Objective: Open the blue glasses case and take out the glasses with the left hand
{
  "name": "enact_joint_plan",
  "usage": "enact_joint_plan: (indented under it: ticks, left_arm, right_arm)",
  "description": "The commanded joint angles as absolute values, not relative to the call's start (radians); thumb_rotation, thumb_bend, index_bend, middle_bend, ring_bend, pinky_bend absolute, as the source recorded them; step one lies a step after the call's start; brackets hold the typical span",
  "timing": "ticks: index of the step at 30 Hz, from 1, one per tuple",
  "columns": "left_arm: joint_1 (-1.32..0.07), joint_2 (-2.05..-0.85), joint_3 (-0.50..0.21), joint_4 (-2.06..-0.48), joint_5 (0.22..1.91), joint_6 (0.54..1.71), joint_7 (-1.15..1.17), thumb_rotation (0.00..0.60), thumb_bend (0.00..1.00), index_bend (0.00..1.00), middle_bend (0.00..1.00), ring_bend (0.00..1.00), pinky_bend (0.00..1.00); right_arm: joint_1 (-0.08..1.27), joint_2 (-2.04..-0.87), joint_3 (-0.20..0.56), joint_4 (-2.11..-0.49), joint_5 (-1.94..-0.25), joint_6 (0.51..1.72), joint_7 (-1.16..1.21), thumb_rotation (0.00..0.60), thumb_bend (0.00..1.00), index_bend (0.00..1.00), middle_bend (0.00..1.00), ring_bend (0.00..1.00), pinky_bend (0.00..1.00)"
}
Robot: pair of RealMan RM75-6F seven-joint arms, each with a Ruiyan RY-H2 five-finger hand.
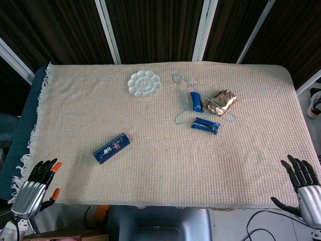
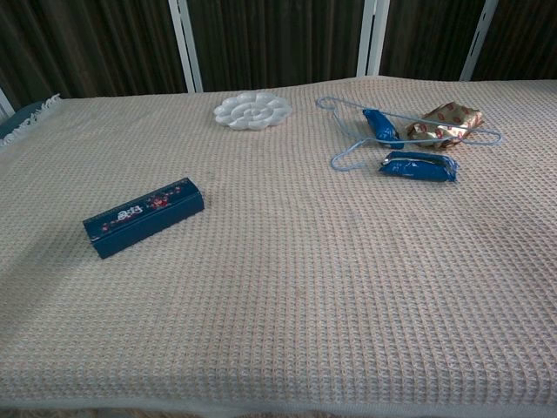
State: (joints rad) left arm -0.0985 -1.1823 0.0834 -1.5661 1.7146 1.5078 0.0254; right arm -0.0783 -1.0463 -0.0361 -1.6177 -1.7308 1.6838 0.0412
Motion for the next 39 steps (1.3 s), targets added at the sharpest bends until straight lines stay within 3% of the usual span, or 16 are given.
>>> enact_joint_plan:
  ticks: [1,13,26,39]
  left_arm:
    - [-0.1,-1.184,0.085,-1.564,1.719,1.507,0.023,0.6,0.41,0.02,0.0,0.0,0.0]
    - [-0.17,-1.383,0.032,-1.474,1.734,1.491,-0.144,0.6,0.38,0.04,0.0,0.0,0.0]
    - [-0.308,-1.554,-0.093,-1.533,1.553,1.274,0.095,0.6,0.38,0.01,0.0,0.0,0.0]
    - [-0.423,-1.734,-0.182,-1.369,1.372,1.142,0.216,0.6,0.38,0.0,0.0,0.0,0.0]
  right_arm:
    - [-0.076,-1.047,-0.036,-1.62,-1.728,1.678,0.038,0.6,0.13,0.0,0.0,0.0,0.0]
    - [-0.068,-1.05,-0.033,-1.627,-1.722,1.665,0.03,0.6,0.13,0.0,0.0,0.0,0.0]
    - [-0.058,-1.046,-0.022,-1.636,-1.692,1.643,0.026,0.6,0.13,0.0,0.0,0.0,0.0]
    - [-0.063,-1.032,-0.015,-1.633,-1.673,1.652,0.057,0.6,0.13,0.0,0.0,0.0,0.0]
